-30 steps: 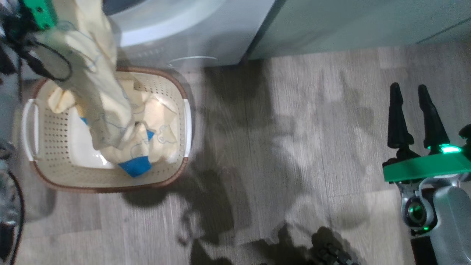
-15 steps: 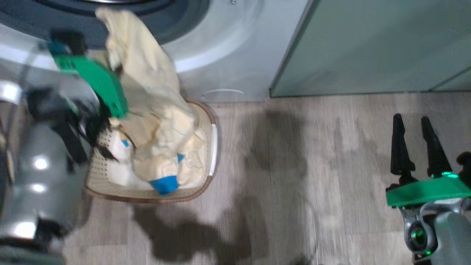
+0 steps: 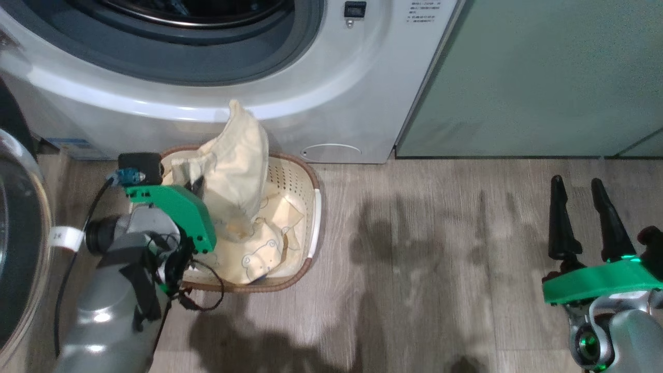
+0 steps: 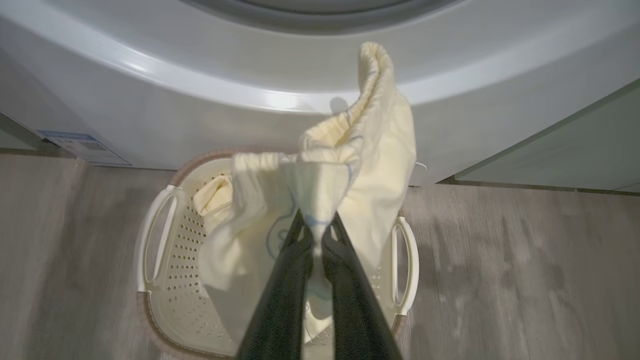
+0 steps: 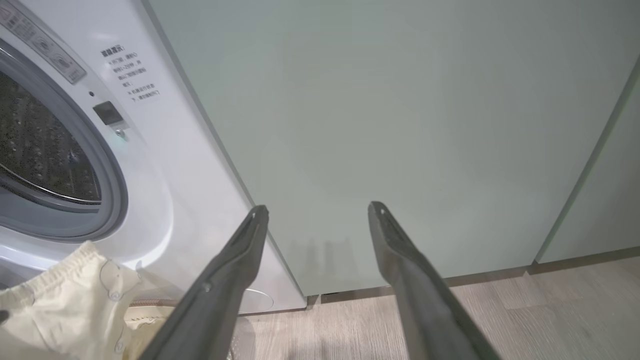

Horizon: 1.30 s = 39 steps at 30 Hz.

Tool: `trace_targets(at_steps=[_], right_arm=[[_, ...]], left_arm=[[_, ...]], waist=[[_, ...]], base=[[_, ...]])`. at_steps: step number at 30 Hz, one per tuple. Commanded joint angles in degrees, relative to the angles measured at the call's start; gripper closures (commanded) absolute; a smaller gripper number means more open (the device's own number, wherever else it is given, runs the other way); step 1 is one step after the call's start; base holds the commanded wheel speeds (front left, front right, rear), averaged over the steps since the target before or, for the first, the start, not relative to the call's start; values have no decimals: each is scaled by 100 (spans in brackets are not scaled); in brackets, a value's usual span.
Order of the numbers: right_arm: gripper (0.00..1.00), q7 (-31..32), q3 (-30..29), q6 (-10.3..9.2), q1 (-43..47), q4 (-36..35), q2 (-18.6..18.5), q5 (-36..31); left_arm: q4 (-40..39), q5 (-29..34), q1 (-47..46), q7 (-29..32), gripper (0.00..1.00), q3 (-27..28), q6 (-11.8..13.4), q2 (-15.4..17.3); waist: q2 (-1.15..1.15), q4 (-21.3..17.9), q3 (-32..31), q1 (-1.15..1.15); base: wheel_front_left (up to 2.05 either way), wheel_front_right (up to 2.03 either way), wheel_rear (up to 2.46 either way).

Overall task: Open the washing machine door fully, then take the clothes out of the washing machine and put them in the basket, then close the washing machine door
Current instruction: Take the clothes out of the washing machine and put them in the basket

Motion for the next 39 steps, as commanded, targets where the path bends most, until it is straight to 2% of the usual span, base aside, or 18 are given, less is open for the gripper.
trace_targets(at_steps=[1,6,13,21,28,34,37,38,39], right_arm=[[0,-54,84,0,-26,-197,-47,-51],[0,-54,147,0,-103,-236,-59,-57],[0,-54,198,0,-342,-317,-50,-54],[0,-54,215,0,-649,-383,-36,-43],[0,-54,214,0,-798,-425,-24,-39],[0,-54,215,0,-859,-399,-20,-62],[0,-54,220,0,-896,-383,-19,-69],[0,-54,218,0,-904,-379,-19,-68],[0,-54,204,0,-911,-378,-18,-65]], left_arm=[[-26,-60,-116,-74,100,220,26,121],[699,-42,-331,-486,100,255,14,142],[1991,-3,-1088,-1104,100,217,-180,163],[3263,93,-1823,-1143,100,38,-275,154],[3665,107,-1998,-991,100,-33,-205,247],[3743,53,-1945,-880,100,-29,-165,297],[3760,48,-1886,-903,100,-65,-225,300],[3764,56,-1864,-941,81,-89,-267,296],[3766,60,-1844,-1010,53,-106,-297,296]], waist=[[0,-29,62,1],[0,-141,322,1],[0,-342,930,1],[0,-544,1610,1],[0,-607,1939,1],[0,-590,1987,1],[0,-564,1929,1],[0,-555,1894,1],[0,-544,1852,1]], base=[[0,0,0],[0,0,0],[0,0,0],[0,0,0],[0,0,0],[0,0,0],[0,0,0],[0,0,0],[0,0,0]])
